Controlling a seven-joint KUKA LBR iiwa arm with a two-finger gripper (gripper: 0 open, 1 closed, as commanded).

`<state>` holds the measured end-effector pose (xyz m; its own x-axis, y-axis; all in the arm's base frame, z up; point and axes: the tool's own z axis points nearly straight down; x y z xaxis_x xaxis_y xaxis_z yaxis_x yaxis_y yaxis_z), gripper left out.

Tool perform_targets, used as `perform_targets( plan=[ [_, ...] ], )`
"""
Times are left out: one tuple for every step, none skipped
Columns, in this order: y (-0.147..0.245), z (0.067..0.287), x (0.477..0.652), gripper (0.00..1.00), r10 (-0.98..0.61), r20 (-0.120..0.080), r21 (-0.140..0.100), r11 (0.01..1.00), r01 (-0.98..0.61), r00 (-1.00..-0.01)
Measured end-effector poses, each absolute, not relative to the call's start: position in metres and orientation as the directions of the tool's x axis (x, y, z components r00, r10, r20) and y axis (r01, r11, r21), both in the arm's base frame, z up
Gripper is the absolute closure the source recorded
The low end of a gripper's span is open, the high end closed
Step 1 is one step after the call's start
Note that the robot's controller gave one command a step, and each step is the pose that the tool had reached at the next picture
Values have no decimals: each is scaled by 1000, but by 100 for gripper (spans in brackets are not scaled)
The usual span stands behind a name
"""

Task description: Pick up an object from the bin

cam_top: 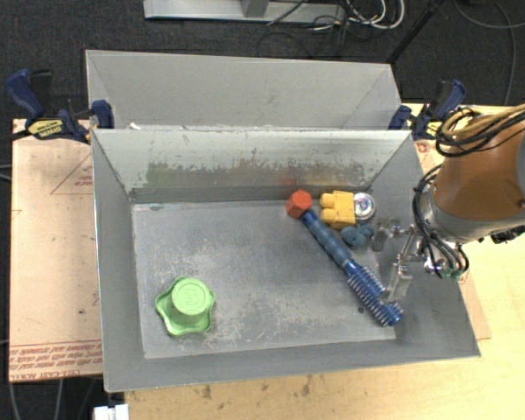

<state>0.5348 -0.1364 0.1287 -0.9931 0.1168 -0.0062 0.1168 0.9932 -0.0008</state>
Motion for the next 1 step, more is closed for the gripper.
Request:
perform_targets(
  plan=[
    [-124, 81, 516, 0, 311, 4, 1, 950, 311, -950]
  ],
)
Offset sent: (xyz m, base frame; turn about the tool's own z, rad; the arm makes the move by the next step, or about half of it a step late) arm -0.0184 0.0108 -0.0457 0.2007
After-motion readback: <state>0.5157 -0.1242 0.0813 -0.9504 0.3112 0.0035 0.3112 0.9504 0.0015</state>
